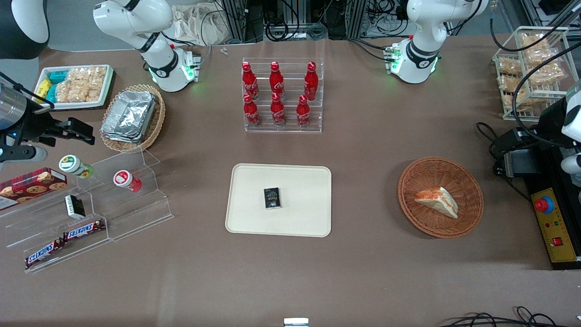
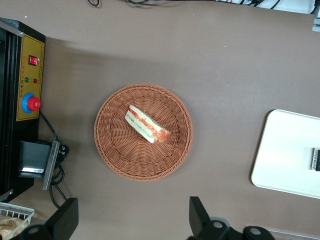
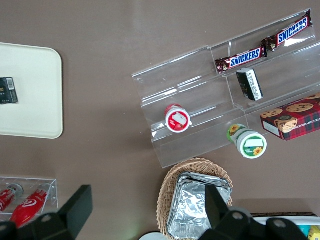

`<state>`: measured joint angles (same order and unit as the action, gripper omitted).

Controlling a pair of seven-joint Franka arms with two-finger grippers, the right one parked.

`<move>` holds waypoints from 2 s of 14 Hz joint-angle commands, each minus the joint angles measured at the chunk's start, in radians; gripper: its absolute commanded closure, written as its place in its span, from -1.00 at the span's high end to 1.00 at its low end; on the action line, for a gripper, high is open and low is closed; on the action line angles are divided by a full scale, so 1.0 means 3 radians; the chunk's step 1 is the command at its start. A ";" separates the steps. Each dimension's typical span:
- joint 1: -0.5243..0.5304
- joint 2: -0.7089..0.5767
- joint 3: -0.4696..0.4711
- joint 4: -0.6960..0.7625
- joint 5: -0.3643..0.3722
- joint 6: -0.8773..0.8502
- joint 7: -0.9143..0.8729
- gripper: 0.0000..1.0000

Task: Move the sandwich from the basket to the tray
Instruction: 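Move the left gripper down over the wrapped sandwich in the wicker basket, then close the left gripper on the sandwich's wrapped end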

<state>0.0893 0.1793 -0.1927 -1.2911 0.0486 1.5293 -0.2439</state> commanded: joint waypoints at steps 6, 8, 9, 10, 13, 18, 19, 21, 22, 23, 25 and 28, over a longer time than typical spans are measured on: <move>-0.0016 0.0031 -0.0027 -0.0180 -0.0050 -0.0082 -0.0092 0.98; -0.0011 0.0006 -0.0022 -0.0476 -0.0044 -0.0036 -0.0158 0.97; 0.0004 -0.0060 -0.0022 -0.0660 -0.0049 0.0040 -0.0164 0.95; 0.0019 -0.0121 -0.0017 -0.0879 -0.0055 0.0198 -0.0174 0.93; 0.0030 -0.0316 0.0003 -0.1488 -0.0055 0.0709 -0.0301 0.93; 0.0086 -0.0250 0.0003 -0.2133 -0.0060 0.1669 -0.1020 0.93; 0.0091 -0.0204 0.0008 -0.2251 -0.0055 0.1915 -0.1301 0.94; 0.0121 -0.0077 0.0008 -0.2338 -0.0050 0.2238 -0.1747 0.95; 0.0147 0.0005 0.0008 -0.2349 -0.0044 0.2341 -0.1931 0.95; 0.0152 0.0092 0.0008 -0.2349 -0.0039 0.2413 -0.2105 0.95; 0.0152 0.0255 0.0008 -0.2364 -0.0029 0.2526 -0.2285 0.97; 0.0157 0.0465 0.0014 -0.2359 0.0001 0.2770 -0.2601 0.97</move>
<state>0.1252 0.2951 -0.1810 -1.9892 0.0440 2.2997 -0.9473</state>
